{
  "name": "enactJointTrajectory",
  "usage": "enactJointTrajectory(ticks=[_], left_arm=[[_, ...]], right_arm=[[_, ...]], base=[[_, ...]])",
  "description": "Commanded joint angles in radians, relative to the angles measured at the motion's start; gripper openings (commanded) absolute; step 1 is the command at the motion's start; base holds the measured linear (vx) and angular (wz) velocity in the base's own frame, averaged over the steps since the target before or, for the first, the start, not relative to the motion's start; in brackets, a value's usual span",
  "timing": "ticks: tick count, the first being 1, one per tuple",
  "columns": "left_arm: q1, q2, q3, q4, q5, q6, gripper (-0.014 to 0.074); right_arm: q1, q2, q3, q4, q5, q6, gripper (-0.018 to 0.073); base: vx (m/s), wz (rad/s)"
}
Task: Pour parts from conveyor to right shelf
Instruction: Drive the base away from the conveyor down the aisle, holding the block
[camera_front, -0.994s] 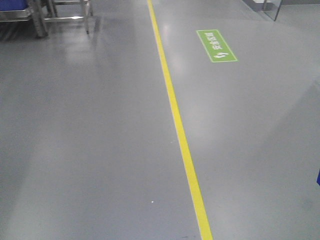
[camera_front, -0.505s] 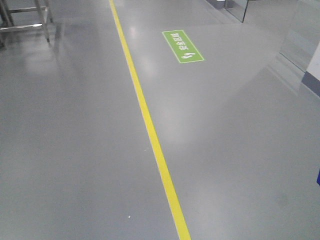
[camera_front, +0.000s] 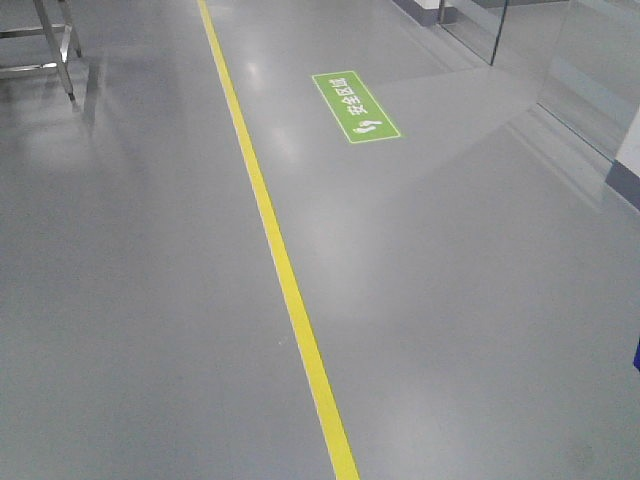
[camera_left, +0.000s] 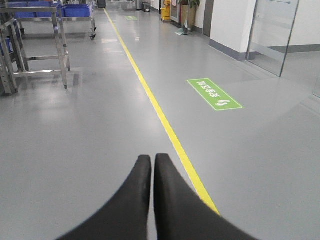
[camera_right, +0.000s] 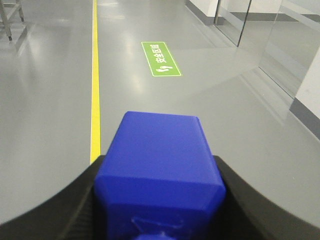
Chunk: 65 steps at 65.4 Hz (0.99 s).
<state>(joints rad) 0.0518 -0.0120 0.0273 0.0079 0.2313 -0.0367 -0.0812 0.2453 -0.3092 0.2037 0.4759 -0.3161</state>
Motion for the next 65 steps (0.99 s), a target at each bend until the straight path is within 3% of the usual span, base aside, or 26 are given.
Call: enactJointTrajectory(ticks=[1,65], left_arm=[[-0.007,-0.013,-0.02,-0.008,-0.074,-0.008,-0.0006],[-0.007,-0.013,-0.02,-0.008,-0.074,-0.008,-0.0006]], right_arm=[[-0.002,0.014,-0.026,0.002,-0.071,-0.007,-0.0004],[-0.002,0.014,-0.026,0.002,-0.063,-0.007,-0.0004]], base=[[0.46,0.1],[0.52,0.14]])
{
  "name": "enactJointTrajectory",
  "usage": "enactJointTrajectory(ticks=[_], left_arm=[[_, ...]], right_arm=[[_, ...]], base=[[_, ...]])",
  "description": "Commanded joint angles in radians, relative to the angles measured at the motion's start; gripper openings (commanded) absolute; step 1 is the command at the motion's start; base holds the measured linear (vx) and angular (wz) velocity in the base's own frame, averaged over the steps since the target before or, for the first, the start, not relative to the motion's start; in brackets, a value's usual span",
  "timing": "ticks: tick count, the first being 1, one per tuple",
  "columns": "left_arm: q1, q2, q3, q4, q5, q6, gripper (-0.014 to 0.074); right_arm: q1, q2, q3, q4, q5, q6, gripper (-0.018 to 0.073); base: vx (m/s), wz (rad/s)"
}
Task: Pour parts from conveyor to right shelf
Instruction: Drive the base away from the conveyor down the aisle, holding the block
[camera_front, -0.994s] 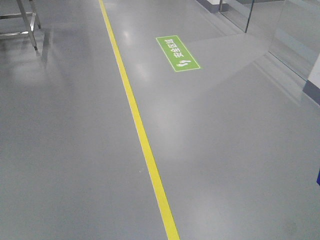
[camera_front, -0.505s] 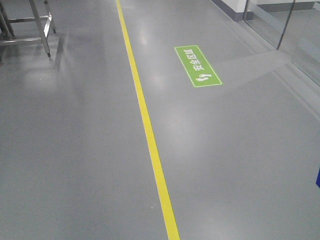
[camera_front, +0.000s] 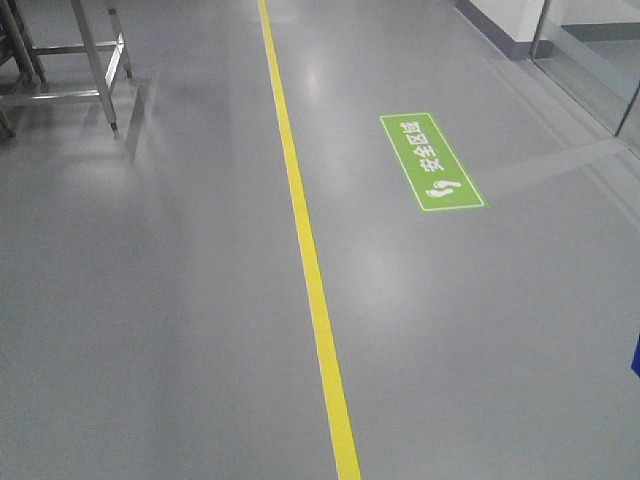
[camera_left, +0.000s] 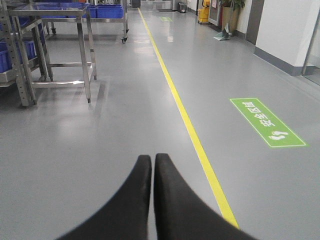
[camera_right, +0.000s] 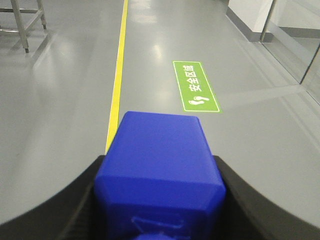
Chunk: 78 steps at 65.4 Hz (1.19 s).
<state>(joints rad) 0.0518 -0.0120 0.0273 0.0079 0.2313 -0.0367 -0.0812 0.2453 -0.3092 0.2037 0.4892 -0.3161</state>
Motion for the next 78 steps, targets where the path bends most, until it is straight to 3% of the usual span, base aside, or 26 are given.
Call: enactJointTrajectory(ticks=[1,78], left_arm=[[-0.007,-0.013,-0.02,-0.008,-0.074,-0.008,-0.0006],[-0.007,-0.013,-0.02,-0.008,-0.074,-0.008,-0.0006]], right_arm=[[-0.002,0.014,-0.026,0.002,-0.076,-0.007,-0.0004],[-0.002,0.014,-0.026,0.002,-0.073,-0.007,-0.0004]], base=[[0.59,0.06],[0.66,0.02]])
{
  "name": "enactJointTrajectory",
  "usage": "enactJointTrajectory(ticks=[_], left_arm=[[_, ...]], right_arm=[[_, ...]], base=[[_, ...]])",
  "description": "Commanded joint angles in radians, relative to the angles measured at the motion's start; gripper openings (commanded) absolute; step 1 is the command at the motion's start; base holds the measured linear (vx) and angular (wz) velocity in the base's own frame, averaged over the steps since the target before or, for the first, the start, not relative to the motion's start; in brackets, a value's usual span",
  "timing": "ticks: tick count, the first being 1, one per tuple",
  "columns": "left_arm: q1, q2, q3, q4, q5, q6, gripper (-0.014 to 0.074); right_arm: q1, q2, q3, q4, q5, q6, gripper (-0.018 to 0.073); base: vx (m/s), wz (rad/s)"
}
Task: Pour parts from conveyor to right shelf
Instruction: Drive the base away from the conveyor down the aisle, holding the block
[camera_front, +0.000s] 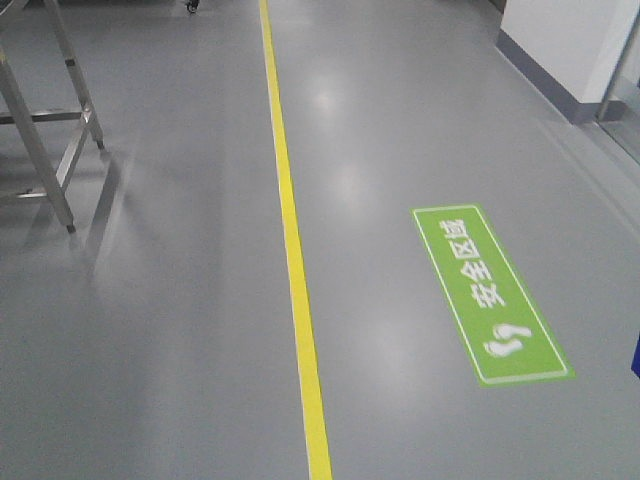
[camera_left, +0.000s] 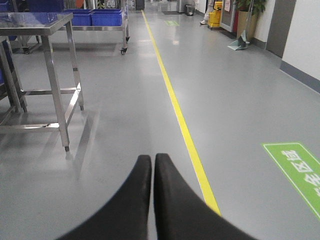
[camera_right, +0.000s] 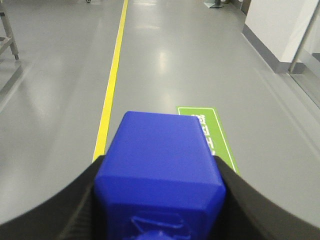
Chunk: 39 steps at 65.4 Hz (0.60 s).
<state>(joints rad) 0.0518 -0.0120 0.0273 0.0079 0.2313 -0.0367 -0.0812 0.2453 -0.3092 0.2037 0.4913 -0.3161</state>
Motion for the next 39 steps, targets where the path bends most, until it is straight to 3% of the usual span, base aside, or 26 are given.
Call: enactJointTrajectory(ticks=[1,39], left_arm=[[-0.007,-0.013,-0.02,-0.008,-0.074,-0.008,-0.0006],[-0.007,-0.013,-0.02,-0.008,-0.074,-0.008,-0.0006]], right_arm=[[-0.002,0.014,-0.026,0.002,-0.075,-0.007,-0.0004],[-0.002,0.014,-0.026,0.002,-0.075,-0.007,-0.0004]], base=[[0.73,0.1],[0.76,0.09]])
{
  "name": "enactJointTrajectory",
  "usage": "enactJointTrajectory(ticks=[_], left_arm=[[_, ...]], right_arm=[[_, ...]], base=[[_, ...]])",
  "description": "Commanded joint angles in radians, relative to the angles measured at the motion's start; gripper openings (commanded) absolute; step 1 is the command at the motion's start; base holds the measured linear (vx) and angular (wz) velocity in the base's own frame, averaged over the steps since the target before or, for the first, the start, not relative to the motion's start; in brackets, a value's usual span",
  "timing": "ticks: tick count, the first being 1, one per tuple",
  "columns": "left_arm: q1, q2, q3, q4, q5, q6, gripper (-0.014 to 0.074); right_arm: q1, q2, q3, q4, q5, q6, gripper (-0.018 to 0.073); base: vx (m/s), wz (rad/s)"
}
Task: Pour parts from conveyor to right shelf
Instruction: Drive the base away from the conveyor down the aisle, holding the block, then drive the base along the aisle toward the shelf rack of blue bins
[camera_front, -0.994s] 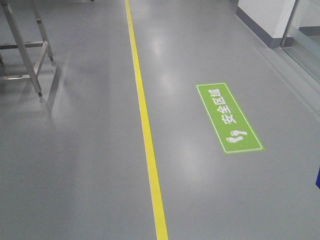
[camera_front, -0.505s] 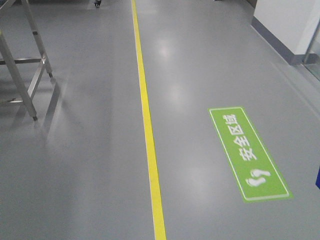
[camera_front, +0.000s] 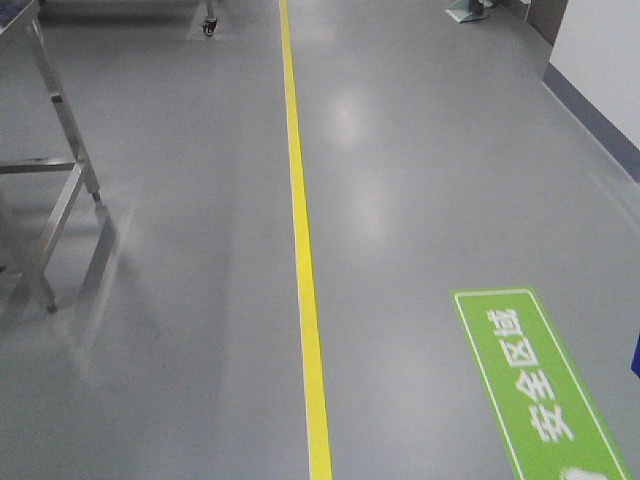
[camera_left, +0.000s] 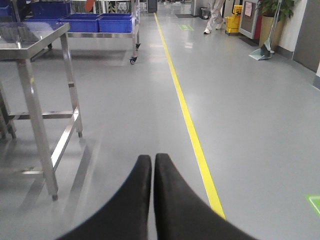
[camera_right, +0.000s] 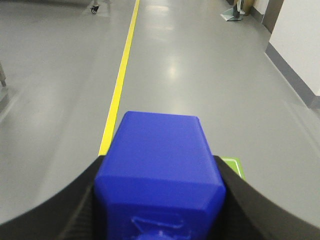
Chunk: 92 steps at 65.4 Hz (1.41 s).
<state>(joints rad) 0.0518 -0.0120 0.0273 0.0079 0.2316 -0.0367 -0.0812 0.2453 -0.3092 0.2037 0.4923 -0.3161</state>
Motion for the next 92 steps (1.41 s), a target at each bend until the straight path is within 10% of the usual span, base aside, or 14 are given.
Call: enactJointTrajectory(ticks=[1,92], left_arm=[[-0.007,-0.013,-0.02,-0.008,-0.074,-0.008,-0.0006],[-0.007,-0.013,-0.02,-0.008,-0.074,-0.008,-0.0006]], right_arm=[[-0.002,0.014,-0.026,0.002,-0.077,-0.007,-0.0004],[-0.002,0.014,-0.026,0.002,-0.068,-0.007,-0.0004]], base=[[0.79,0.02],[0.77,0.07]])
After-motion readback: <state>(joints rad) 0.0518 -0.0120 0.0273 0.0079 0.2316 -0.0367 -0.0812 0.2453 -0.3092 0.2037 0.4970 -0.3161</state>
